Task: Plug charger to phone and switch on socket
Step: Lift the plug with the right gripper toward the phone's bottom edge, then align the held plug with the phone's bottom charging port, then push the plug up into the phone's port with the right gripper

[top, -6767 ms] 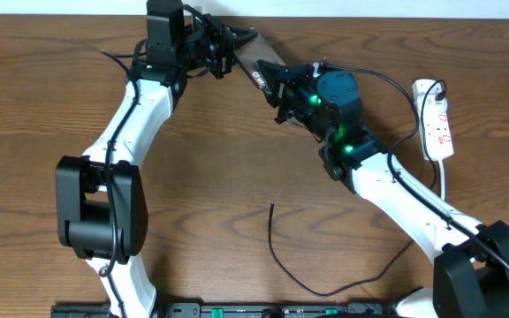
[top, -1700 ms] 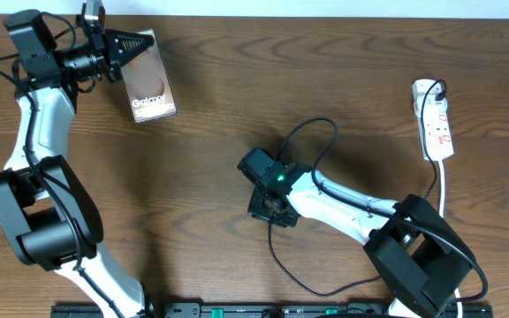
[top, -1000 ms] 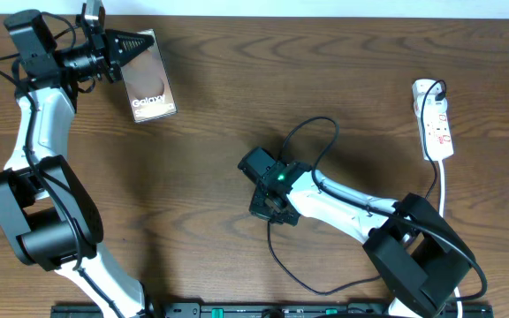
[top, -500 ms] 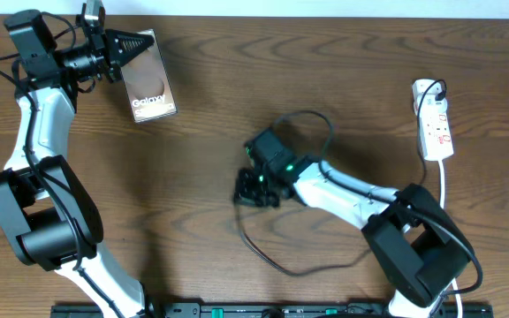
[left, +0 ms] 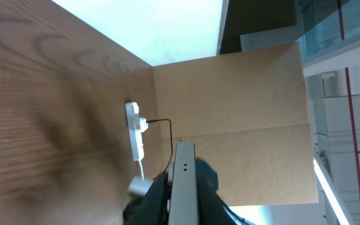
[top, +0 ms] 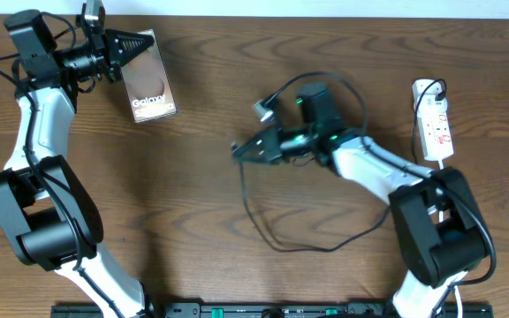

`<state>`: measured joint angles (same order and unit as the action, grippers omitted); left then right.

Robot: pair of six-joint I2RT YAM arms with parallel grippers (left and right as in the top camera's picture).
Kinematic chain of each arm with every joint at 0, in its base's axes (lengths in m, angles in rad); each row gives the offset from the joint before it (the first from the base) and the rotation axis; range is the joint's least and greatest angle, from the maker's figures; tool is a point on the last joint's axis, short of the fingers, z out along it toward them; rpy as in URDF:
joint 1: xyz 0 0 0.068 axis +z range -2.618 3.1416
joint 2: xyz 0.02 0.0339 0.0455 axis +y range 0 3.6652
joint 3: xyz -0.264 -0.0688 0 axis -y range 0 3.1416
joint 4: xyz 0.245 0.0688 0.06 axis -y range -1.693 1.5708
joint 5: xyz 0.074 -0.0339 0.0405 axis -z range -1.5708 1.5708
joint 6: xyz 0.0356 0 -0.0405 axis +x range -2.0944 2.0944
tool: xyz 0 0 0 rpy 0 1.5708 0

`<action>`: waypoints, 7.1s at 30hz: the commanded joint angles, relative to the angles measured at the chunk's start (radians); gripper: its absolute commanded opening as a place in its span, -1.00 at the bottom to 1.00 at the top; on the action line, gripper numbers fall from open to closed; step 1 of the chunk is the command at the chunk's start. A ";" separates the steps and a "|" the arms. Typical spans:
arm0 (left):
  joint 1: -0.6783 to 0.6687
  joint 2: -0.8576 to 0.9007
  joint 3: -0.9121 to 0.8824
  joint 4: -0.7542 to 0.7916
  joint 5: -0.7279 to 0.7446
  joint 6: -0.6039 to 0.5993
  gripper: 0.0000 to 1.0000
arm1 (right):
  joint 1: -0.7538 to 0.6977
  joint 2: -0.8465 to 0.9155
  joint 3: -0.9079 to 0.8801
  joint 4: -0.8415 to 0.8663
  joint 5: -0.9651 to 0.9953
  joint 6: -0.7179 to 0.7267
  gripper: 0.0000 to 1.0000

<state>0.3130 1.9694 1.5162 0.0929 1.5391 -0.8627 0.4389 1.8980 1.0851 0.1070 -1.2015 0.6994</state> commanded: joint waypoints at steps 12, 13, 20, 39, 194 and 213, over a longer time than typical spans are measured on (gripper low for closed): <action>-0.041 -0.010 0.001 0.005 0.002 0.029 -0.85 | -0.055 0.113 0.000 0.286 -0.252 0.068 -0.98; -0.055 -0.010 0.001 0.008 -0.015 0.030 -0.86 | -0.042 0.113 0.000 0.322 -0.248 0.104 -0.98; -0.133 -0.010 0.002 0.191 -0.116 0.013 -0.86 | 0.015 0.113 0.000 0.499 -0.229 0.199 -0.98; -0.193 -0.010 0.002 0.673 -0.219 -0.419 -0.86 | 0.042 0.113 0.000 1.036 -0.056 0.531 -0.98; -0.281 -0.010 0.001 0.731 -0.148 -0.441 -0.86 | 0.045 0.113 0.000 1.209 0.040 0.605 -0.98; -0.281 -0.010 0.001 0.732 -0.136 -0.420 -0.86 | 0.045 0.113 0.000 1.210 0.047 0.609 -0.98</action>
<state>0.0307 1.9694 1.5112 0.8154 1.3899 -1.2827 0.4717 2.0083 1.0836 1.3132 -1.1759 1.3018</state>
